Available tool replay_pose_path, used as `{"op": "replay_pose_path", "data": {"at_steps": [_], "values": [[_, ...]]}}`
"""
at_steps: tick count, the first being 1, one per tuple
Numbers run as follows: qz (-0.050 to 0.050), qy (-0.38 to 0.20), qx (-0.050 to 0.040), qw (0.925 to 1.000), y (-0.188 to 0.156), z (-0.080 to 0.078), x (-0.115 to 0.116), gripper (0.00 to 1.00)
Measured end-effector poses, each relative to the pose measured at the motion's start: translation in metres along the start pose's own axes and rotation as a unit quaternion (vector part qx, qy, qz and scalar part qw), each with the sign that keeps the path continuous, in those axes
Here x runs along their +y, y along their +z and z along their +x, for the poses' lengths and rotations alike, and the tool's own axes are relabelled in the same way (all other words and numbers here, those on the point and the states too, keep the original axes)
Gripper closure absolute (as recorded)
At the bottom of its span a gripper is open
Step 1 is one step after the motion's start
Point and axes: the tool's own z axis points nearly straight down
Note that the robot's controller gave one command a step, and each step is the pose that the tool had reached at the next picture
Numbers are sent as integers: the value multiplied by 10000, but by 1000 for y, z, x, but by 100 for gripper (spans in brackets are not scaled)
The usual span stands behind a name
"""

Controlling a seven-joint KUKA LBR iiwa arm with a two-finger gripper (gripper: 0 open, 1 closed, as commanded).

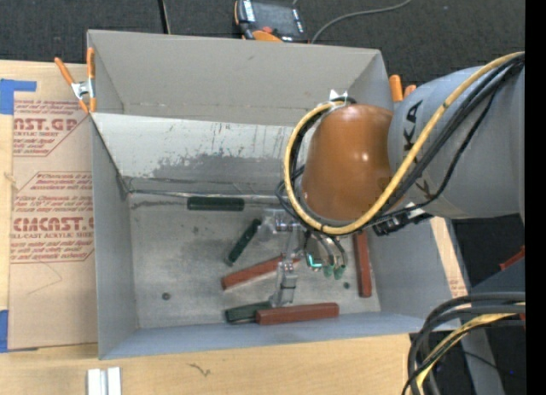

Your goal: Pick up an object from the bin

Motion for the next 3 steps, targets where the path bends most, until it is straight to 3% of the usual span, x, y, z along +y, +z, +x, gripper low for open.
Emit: {"op": "replay_pose_path", "data": {"at_steps": [1, 2, 3], "values": [[-11, -52, -82, 10000, 100, -26, -7, 0], [-2, -222, -64, 9997, 67, -42, 6, 0], [-8, -172, -61, 9998, 60, -65, 18, 0]]}}
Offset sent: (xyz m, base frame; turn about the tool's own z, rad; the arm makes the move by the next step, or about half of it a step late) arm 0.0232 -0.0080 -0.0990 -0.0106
